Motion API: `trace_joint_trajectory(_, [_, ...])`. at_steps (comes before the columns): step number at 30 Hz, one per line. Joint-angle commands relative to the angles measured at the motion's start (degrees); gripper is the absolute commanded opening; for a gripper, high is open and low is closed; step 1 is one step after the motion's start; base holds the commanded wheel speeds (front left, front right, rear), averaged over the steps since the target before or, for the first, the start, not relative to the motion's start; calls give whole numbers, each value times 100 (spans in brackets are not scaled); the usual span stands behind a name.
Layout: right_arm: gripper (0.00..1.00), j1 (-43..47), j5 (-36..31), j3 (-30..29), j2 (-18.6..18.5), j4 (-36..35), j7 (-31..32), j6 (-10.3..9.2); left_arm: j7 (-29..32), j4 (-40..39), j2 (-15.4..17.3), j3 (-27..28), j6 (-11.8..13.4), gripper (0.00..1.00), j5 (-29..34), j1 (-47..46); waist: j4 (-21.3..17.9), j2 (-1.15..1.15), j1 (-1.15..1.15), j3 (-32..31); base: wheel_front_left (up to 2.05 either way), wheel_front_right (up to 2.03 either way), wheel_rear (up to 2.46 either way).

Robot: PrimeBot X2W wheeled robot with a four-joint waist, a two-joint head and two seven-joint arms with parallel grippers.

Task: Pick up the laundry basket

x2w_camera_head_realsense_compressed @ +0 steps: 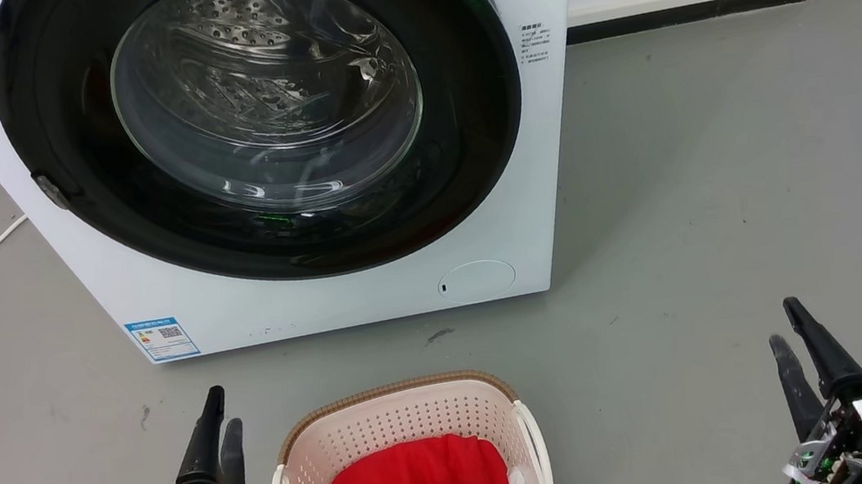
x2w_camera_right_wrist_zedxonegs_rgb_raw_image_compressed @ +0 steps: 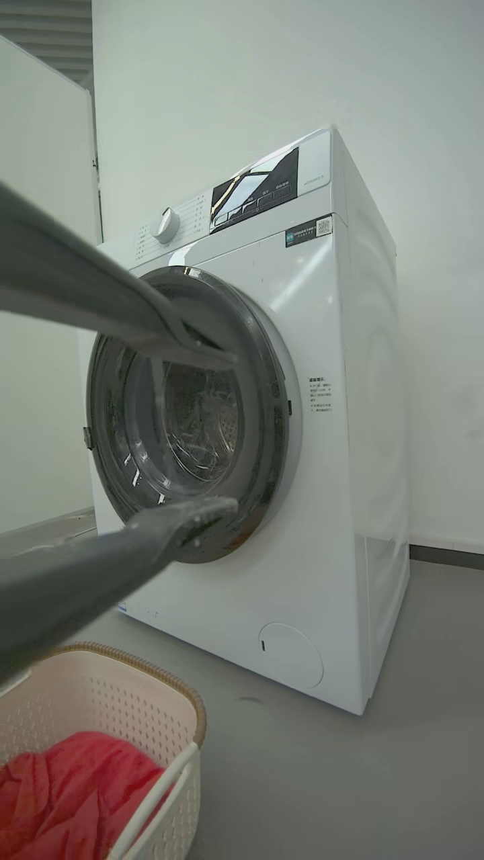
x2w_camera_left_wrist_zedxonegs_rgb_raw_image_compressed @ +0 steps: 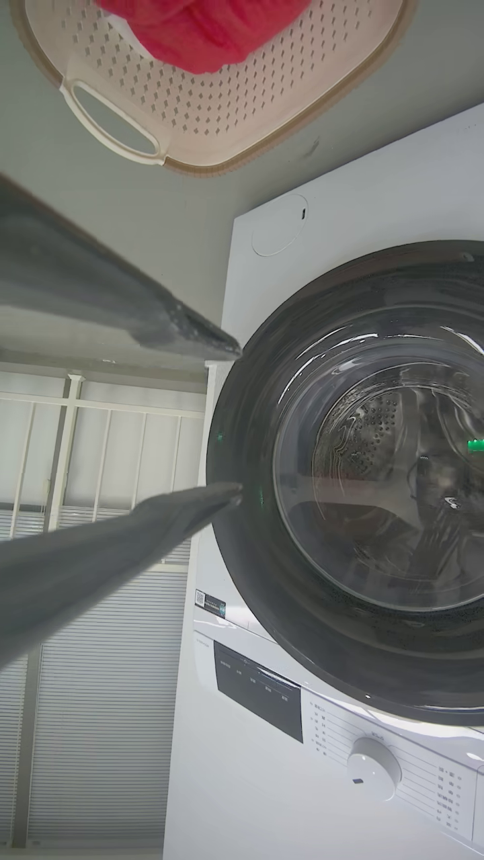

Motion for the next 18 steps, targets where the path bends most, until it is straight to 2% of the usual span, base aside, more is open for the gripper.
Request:
trace_joint_trajectory(1, [100, -111, -37, 16, -5, -99, -53, 1, -58, -128, 13, -18, -2, 100, 20, -105, 0, 0, 0, 2, 0, 0, 0])
trace_joint_trajectory(4, [100, -114, -145, 23, -5, -120, -142, 1, -146, -182, 14, -37, -2, 100, 96, -109, -2, 0, 0, 6, 0, 0, 0])
trace_joint_trajectory(8, [100, -120, -602, 38, -5, -231, -256, 1, -260, -248, 15, -26, -3, 100, 383, -126, -5, 0, 0, 15, 0, 0, 0])
trace_joint_trajectory(18, [100, -84, -1954, 85, -6, -562, -520, 1, -523, -529, 19, -27, 86, 100, 1697, -151, -13, 0, 0, 37, 0, 0, 0])
